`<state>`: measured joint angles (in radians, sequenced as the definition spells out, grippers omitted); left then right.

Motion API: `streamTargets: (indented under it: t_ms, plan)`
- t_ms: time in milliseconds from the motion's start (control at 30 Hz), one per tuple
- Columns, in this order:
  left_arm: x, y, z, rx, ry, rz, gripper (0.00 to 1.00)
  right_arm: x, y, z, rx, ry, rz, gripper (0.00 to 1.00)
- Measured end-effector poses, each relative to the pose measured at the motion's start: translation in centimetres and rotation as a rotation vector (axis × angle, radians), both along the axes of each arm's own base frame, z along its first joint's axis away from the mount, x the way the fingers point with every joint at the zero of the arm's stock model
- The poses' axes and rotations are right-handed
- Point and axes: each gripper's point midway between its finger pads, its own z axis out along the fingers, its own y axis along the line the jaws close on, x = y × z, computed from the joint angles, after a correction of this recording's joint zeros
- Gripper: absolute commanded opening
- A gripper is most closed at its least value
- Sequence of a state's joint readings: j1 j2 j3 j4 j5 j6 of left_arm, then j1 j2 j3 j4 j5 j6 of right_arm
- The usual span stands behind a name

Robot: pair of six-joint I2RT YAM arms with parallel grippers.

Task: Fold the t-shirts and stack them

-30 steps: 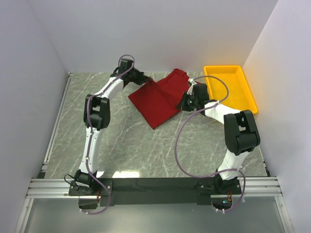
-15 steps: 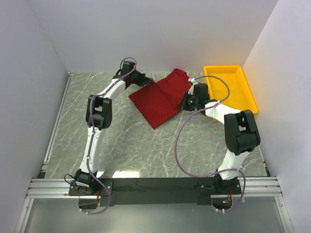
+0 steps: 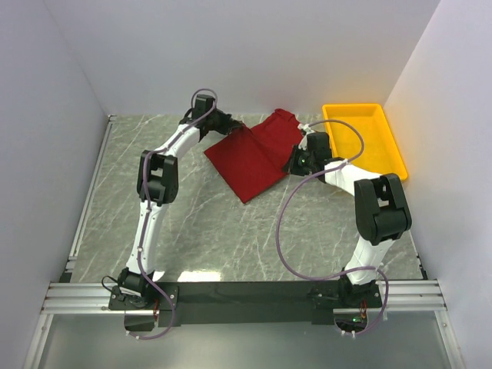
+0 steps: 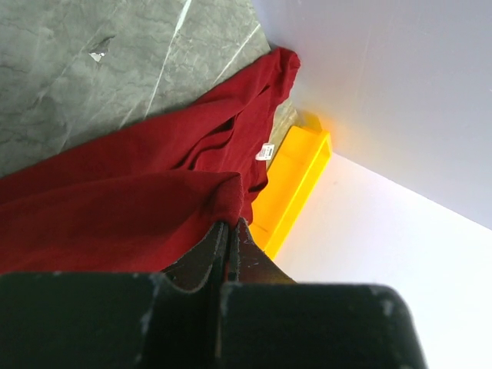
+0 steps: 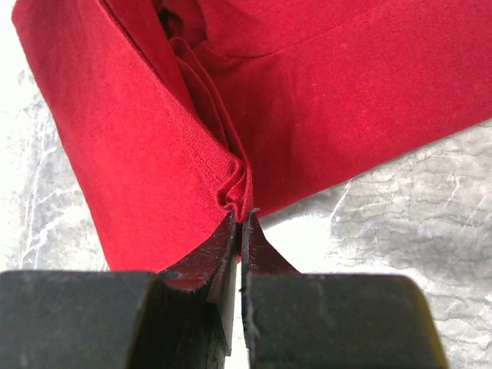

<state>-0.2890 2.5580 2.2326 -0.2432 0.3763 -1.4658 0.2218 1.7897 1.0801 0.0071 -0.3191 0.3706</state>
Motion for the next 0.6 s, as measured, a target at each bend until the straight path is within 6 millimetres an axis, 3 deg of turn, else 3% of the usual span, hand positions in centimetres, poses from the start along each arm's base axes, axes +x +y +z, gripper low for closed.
streamTargets:
  t_ms: [367, 600]
  plan:
    - [0.4, -0.5, -2.4, -0.006, 0.03, 0.013, 0.01, 0.7, -0.3, -0.9, -0.013, 0.02, -0.018, 0.0]
    - [0.5, -0.6, -2.2, -0.016, 0.033, 0.019, 0.01, 0.8, -0.4, -1.0, -0.019, 0.019, -0.024, 0.0]
